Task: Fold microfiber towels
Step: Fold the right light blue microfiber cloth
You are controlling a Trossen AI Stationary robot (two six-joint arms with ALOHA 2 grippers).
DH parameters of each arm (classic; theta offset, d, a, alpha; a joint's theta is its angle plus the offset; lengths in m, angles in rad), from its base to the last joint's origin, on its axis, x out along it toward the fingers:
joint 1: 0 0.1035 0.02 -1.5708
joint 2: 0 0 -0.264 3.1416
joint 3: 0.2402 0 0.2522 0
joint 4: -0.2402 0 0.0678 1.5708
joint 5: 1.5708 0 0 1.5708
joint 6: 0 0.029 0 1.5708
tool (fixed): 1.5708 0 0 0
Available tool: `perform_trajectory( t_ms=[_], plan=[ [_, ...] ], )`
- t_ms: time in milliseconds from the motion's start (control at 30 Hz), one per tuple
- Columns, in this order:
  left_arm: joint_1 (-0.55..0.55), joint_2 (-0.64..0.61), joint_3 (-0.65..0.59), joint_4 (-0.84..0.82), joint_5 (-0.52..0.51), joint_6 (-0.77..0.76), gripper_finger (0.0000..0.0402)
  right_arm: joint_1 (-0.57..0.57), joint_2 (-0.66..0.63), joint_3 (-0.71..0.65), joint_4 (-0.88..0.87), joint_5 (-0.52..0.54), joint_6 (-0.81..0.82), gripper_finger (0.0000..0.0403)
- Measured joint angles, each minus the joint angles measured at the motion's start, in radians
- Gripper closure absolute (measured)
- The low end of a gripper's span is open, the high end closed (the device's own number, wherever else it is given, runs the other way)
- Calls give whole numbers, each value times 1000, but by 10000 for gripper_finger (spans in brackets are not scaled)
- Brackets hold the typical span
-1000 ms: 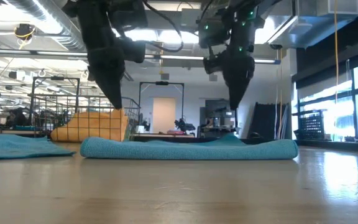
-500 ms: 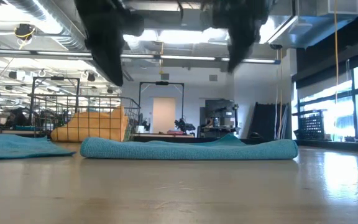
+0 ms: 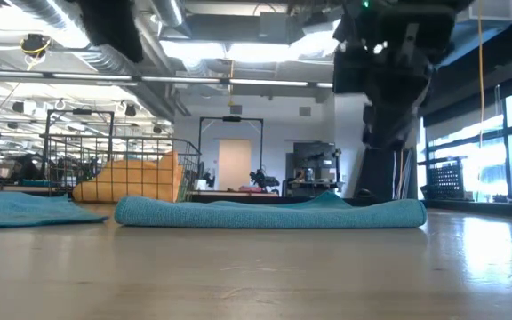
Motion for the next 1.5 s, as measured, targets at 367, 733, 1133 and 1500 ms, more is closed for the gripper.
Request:
perform_trajectory(
  t_ms=[367, 733, 1133, 1500],
  plan=[
    [-32, 2, 0, 26, -54, -180, 401, 113, -45, -7, 224, 317, 39, 397],
    [16, 2, 0, 124, -12, -191, 398, 85, 17, -6, 339, 175, -67, 368],
    [0, -3, -1, 64, 45, -101, 365, 116, 34, 44, 319, 146, -115, 334],
    [1, -140, -1, 59, 17, -104, 367, 138, 216, 399, 44, 314, -199, 252]
  ],
)
